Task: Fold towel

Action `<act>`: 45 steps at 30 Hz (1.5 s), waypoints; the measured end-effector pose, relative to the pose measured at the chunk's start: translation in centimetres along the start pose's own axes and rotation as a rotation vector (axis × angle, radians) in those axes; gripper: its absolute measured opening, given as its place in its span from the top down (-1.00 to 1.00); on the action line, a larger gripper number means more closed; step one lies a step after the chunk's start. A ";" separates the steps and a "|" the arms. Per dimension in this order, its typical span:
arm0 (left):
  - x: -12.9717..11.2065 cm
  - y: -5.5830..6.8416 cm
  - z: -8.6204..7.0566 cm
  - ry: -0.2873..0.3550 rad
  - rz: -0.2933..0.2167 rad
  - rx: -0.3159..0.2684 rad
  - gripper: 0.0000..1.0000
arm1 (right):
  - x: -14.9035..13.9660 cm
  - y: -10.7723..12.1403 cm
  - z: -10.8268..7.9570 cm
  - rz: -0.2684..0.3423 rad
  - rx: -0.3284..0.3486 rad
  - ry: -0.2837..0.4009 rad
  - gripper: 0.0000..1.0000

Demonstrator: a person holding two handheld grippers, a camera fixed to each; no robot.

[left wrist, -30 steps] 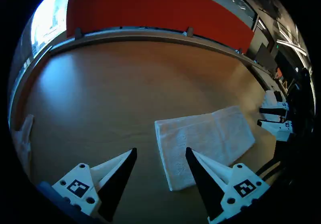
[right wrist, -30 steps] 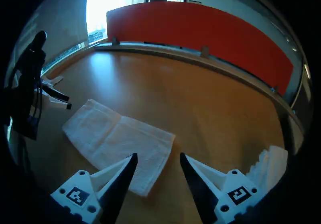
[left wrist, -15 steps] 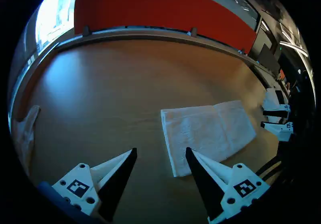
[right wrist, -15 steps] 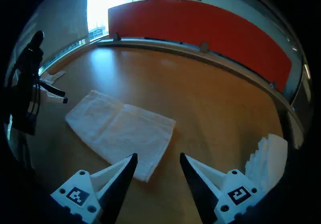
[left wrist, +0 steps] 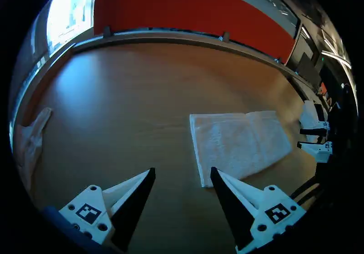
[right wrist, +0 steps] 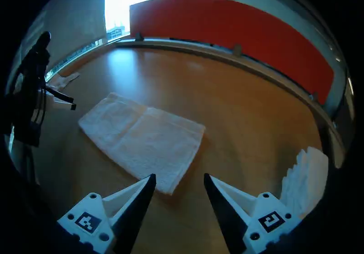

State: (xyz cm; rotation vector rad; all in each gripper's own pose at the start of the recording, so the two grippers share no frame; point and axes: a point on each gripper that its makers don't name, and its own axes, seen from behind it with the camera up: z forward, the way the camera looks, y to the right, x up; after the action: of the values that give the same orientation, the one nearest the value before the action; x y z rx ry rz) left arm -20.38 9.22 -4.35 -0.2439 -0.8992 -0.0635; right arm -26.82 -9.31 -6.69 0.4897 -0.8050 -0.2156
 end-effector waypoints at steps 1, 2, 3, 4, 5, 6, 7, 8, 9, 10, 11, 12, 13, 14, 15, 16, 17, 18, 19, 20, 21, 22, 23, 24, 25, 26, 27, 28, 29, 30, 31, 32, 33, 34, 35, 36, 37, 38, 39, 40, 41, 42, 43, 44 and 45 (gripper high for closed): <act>-0.1 -0.1 -0.1 0.000 0.000 0.004 -0.79 | -0.1 0.0 0.0 -0.007 0.004 -0.003 -0.62; -0.3 -0.2 -0.3 0.001 0.000 0.007 -0.79 | -0.3 -0.1 0.1 -0.014 0.008 -0.006 -0.62; -0.4 -0.3 -0.5 0.001 -0.002 0.012 -0.79 | -0.5 -0.1 0.2 -0.022 0.014 -0.011 -0.62; -0.6 -0.4 -0.6 0.001 -0.003 0.016 -0.79 | -0.7 -0.2 0.2 -0.030 0.019 -0.016 -0.62; -0.8 -0.5 -0.8 0.002 -0.005 0.021 -0.79 | -0.8 -0.2 0.3 -0.038 0.023 -0.020 -0.62; -0.9 -0.7 -1.0 0.001 -0.008 0.025 -0.79 | -1.1 -0.3 0.3 -0.046 0.029 -0.026 -0.61; -1.1 -0.8 -1.2 0.001 -0.011 0.029 -0.79 | -1.3 -0.3 0.4 -0.054 0.034 -0.031 -0.60; -1.3 -0.9 -1.4 0.001 -0.014 0.033 -0.79 | -1.5 -0.3 0.4 -0.062 0.038 -0.036 -0.59; -1.5 -1.1 -1.6 0.002 -0.018 0.037 -0.79 | -1.6 -0.4 0.5 -0.070 0.043 -0.041 -0.57; -1.6 -1.2 -1.8 0.003 -0.023 0.041 -0.78 | -1.8 -0.4 0.5 -0.076 0.048 -0.046 -0.54; -1.8 -1.3 -2.0 0.003 -0.028 0.044 -0.78 | -1.9 -0.4 0.5 -0.083 0.052 -0.050 -0.52; -2.0 -1.5 -2.2 0.003 -0.034 0.048 -0.78 | -2.1 -0.4 0.6 -0.088 0.055 -0.054 -0.49; -2.2 -1.6 -2.4 0.003 -0.040 0.050 -0.79 | -2.2 -0.4 0.6 -0.091 0.058 -0.058 -0.46; -2.4 -1.7 -2.6 0.003 -0.045 0.053 -0.79 | -2.3 -0.3 0.7 -0.095 0.061 -0.062 -0.43; -2.6 -1.8 -2.7 0.002 -0.051 0.056 -0.79 | -2.4 -0.3 0.7 -0.099 0.063 -0.066 -0.40; -2.9 -1.9 -2.9 0.001 -0.056 0.058 -0.79 | -2.6 -0.3 0.8 -0.102 0.066 -0.070 -0.37; -3.1 -1.9 -3.0 -0.001 -0.061 0.060 -0.79 | -2.7 -0.3 0.8 -0.105 0.068 -0.074 -0.35; -3.3 -2.0 -3.2 -0.002 -0.065 0.062 -0.79 | -2.8 -0.4 0.9 -0.108 0.073 -0.078 -0.32; -3.5 -2.1 -3.3 -0.003 -0.068 0.065 -0.79 | -2.9 -0.4 0.9 -0.112 0.078 -0.082 -0.28; -3.7 -2.2 -3.4 -0.004 -0.071 0.068 -0.79 | -3.0 -0.5 1.0 -0.115 0.082 -0.086 -0.25; -3.8 -2.3 -3.5 -0.004 -0.073 0.070 -0.79 | -3.1 -0.5 1.0 -0.120 0.086 -0.089 -0.22; -3.9 -2.3 -3.6 -0.004 -0.074 0.071 -0.79 | -3.1 -0.5 1.1 -0.124 0.088 -0.092 -0.19; -4.0 -2.4 -3.7 -0.004 -0.075 0.073 -0.79 | -3.2 -0.5 1.1 -0.129 0.091 -0.094 -0.14; -4.1 -2.4 -3.8 -0.005 -0.076 0.074 -0.79 | -3.2 -0.5 1.2 -0.136 0.093 -0.098 -0.08; -4.2 -2.5 -3.9 -0.005 -0.077 0.074 -0.79 | -3.3 -0.5 1.2 -0.142 0.094 -0.102 -0.03; -4.3 -2.5 -3.9 -0.005 -0.078 0.075 -0.79 | -3.4 -0.5 1.3 -0.148 0.096 -0.105 0.02; -4.3 -2.5 -4.0 -0.005 -0.078 0.076 -0.79 | -3.4 -0.6 1.3 -0.153 0.100 -0.110 0.06; -4.4 -2.5 -4.0 -0.005 -0.079 0.076 -0.79 | -3.5 -0.7 1.3 -0.158 0.104 -0.114 0.09; -4.4 -2.6 -4.1 -0.004 -0.080 0.077 -0.79 | -3.6 -0.7 1.4 -0.162 0.109 -0.119 0.10; -4.4 -2.6 -4.1 -0.003 -0.081 0.077 -0.79 | -3.7 -0.8 1.4 -0.164 0.111 -0.122 0.10; -4.4 -2.5 -4.1 -0.003 -0.083 0.076 -0.79 | -3.7 -0.8 1.4 -0.166 0.112 -0.124 0.10; -4.4 -2.5 -4.1 -0.002 -0.084 0.076 -0.79 | -3.8 -0.8 1.5 -0.167 0.113 -0.126 0.10; -4.4 -2.5 -4.1 -0.002 -0.086 0.075 -0.79 | -3.8 -0.8 1.5 -0.168 0.115 -0.129 0.10; -4.4 -2.6 -4.1 -0.002 -0.087 0.075 -0.79 | -3.9 -0.8 1.5 -0.168 0.117 -0.132 0.12; -4.4 -2.6 -4.1 -0.002 -0.089 0.074 -0.79 | -4.0 -0.8 1.6 -0.168 0.119 -0.135 0.19; -4.4 -2.6 -4.2 -0.002 -0.089 0.075 -0.79 | -4.1 -0.9 1.6 -0.167 0.123 -0.140 0.28; -4.4 -2.7 -4.2 -0.001 -0.089 0.075 -0.79 | -4.2 -0.9 1.7 -0.166 0.127 -0.145 0.39; -4.4 -2.7 -4.2 -0.001 -0.089 0.076 -0.79 | -4.3 -0.9 1.7 -0.164 0.131 -0.150 0.49; -4.4 -2.7 -4.2 -0.001 -0.089 0.077 -0.79 | -4.2 -0.9 1.7 -0.162 0.134 -0.150 0.58; -4.4 -2.8 -4.2 -0.001 -0.089 0.077 -0.78 | -4.2 -0.9 1.6 -0.160 0.136 -0.149 0.67; -4.4 -2.8 -4.3 -0.001 -0.088 0.077 -0.78 | -4.1 -0.9 1.6 -0.157 0.138 -0.148 0.75; -4.5 -2.8 -4.3 -0.001 -0.088 0.077 -0.78 | -4.1 -0.8 1.6 -0.158 0.137 -0.148 0.83; -4.5 -2.9 -4.3 -0.001 -0.088 0.078 -0.78 | -4.1 -0.8 1.6 -0.159 0.134 -0.149 0.86; -4.5 -2.9 -4.4 -0.001 -0.088 0.078 -0.78 | -4.1 -0.7 1.6 -0.159 0.132 -0.149 0.89; -4.6 -2.9 -4.4 -0.001 -0.088 0.078 -0.78 | -4.1 -0.7 1.7 -0.161 0.133 -0.149 0.91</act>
State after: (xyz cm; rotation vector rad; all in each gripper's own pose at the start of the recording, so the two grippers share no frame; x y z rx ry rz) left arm -20.32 5.14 -9.98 -0.1312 -0.9114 -0.1099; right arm -30.85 -9.00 -8.70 0.6706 -0.9302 -0.3524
